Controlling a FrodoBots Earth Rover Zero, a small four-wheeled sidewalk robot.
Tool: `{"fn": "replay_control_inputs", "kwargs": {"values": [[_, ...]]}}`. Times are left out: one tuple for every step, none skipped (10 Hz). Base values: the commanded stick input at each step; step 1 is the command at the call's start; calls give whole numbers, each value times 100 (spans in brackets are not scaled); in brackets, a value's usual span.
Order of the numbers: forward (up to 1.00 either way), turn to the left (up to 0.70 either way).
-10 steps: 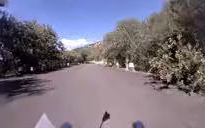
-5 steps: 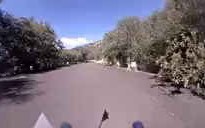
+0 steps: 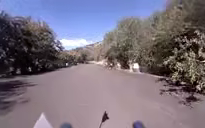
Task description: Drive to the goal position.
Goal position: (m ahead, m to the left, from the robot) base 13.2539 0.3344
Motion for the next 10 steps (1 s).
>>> {"fn": "replay_control_inputs", "kwargs": {"values": [[85,0],[85,0],[85,0],[85,0],[85,0],[85,0],[85,0],[85,0],[85,0],[85,0]]}}
